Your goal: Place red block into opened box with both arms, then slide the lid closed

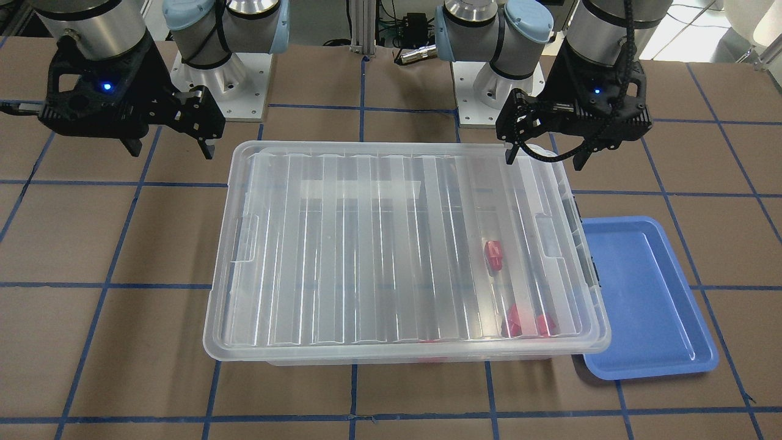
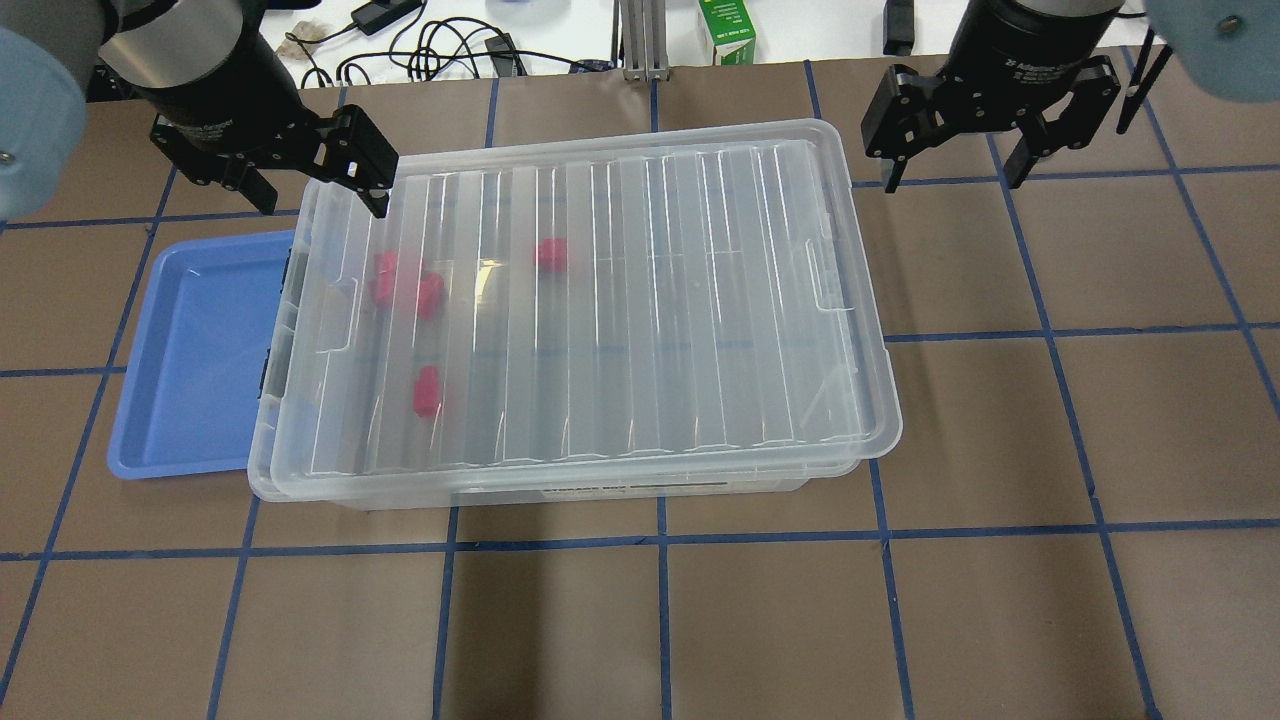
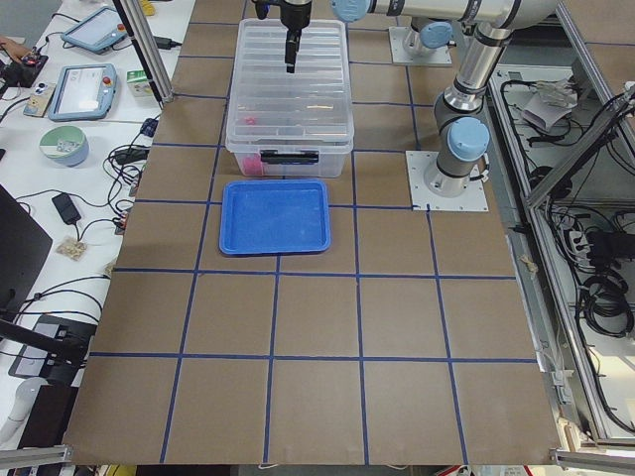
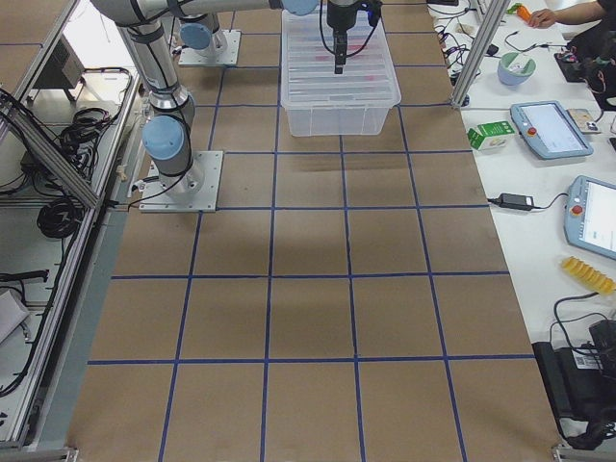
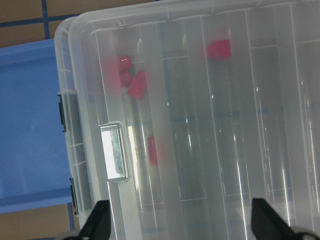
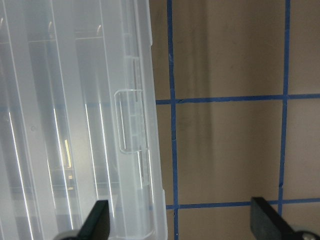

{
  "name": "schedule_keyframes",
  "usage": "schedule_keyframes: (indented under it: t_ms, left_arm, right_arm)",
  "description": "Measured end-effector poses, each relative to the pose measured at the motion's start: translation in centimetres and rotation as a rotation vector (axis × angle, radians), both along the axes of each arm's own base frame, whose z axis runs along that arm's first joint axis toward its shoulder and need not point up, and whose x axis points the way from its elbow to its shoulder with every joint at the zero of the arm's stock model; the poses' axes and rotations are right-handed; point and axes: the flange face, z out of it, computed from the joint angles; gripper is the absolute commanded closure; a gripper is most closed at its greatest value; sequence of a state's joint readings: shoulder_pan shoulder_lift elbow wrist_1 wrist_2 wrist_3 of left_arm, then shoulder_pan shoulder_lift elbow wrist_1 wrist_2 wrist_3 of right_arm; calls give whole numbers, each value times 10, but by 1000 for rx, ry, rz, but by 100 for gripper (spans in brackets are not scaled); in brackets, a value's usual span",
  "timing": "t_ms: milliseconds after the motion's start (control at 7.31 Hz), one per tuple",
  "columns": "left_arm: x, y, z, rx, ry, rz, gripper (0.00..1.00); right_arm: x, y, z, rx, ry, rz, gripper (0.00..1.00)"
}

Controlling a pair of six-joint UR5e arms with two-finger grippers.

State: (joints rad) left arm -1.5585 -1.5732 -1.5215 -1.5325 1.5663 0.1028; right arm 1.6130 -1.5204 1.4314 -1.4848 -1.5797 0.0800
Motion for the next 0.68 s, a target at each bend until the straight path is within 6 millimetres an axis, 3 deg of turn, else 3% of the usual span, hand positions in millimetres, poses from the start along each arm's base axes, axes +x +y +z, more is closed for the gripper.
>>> schedule_keyframes:
  t_ms: [274, 684]
  left_arm:
    - [0, 0, 0, 0, 4, 0, 0]
    - [-2, 2, -1, 0, 5, -4, 0]
  right_arm:
    - [15, 4, -2, 11, 2, -6, 0]
    - [17, 6, -1, 7, -2, -6, 0]
